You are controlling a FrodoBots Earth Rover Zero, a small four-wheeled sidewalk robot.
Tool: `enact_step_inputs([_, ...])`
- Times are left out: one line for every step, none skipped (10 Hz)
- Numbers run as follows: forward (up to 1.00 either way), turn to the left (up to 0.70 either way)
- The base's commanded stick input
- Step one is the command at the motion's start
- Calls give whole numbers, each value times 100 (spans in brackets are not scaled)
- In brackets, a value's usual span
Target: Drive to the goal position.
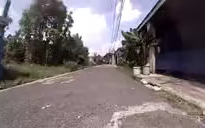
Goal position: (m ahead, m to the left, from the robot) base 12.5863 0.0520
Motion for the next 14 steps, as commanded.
enact_step_inputs([100, 0])
enact_step_inputs([100, 0])
enact_step_inputs([100, 0])
enact_step_inputs([100, 0])
enact_step_inputs([100, 0])
enact_step_inputs([100, 0])
enact_step_inputs([100, 0])
enact_step_inputs([100, 0])
enact_step_inputs([100, 0])
enact_step_inputs([100, 0])
enact_step_inputs([100, 0])
enact_step_inputs([100, 0])
enact_step_inputs([100, 0])
enact_step_inputs([100, 0])
